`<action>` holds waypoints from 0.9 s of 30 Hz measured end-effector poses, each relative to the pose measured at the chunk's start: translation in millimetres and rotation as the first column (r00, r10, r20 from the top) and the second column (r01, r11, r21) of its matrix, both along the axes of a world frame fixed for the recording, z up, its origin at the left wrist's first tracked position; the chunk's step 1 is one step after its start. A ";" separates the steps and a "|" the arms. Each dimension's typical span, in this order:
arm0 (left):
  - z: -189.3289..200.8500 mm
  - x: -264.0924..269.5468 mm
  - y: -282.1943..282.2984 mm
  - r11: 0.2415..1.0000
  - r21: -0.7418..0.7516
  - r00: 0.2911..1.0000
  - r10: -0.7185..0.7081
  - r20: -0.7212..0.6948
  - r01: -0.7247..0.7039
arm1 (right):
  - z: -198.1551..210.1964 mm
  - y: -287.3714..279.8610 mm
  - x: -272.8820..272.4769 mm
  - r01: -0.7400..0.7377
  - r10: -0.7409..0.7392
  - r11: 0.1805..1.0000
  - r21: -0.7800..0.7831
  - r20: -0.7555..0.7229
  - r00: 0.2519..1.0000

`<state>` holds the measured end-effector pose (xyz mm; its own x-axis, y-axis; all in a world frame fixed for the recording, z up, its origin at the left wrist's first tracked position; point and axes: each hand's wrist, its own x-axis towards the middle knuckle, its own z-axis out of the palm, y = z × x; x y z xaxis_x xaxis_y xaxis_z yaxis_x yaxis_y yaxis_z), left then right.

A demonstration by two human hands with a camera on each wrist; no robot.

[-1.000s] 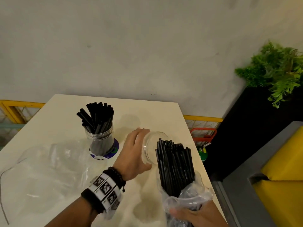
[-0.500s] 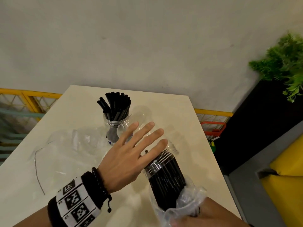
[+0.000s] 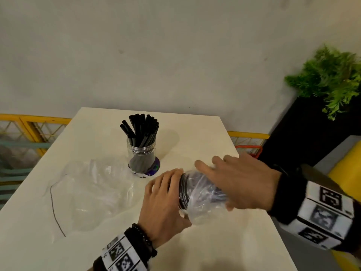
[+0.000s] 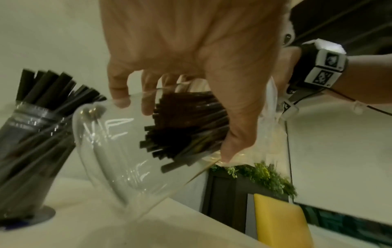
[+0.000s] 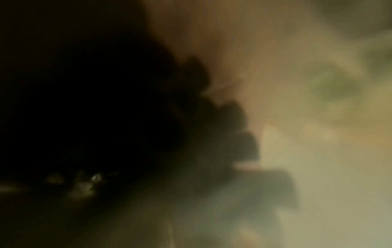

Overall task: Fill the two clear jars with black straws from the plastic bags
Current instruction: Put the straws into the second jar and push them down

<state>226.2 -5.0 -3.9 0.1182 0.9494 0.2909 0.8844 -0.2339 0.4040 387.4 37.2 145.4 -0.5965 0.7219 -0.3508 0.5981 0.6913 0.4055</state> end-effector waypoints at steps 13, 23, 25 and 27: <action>-15.4 -17.8 14.9 0.992 -0.004 0.877 -0.113 0.466 0.129 | 64.5 -0.7 -4.4 0.144 -0.144 0.990 -0.013 -0.161 0.976; -15.1 -26.3 24.4 0.996 -0.068 0.801 -0.001 0.599 0.052 | 56.9 18.9 13.3 0.098 0.034 0.987 0.130 -0.753 0.657; -15.5 -27.7 26.8 0.996 -0.081 0.799 0.011 0.601 0.047 | 60.0 17.7 14.4 0.088 0.066 0.984 0.157 -0.767 0.638; -16.8 -28.5 29.0 0.995 -0.088 0.793 0.023 0.609 0.038 | 60.7 15.4 13.6 0.068 0.070 0.986 0.151 -0.752 0.656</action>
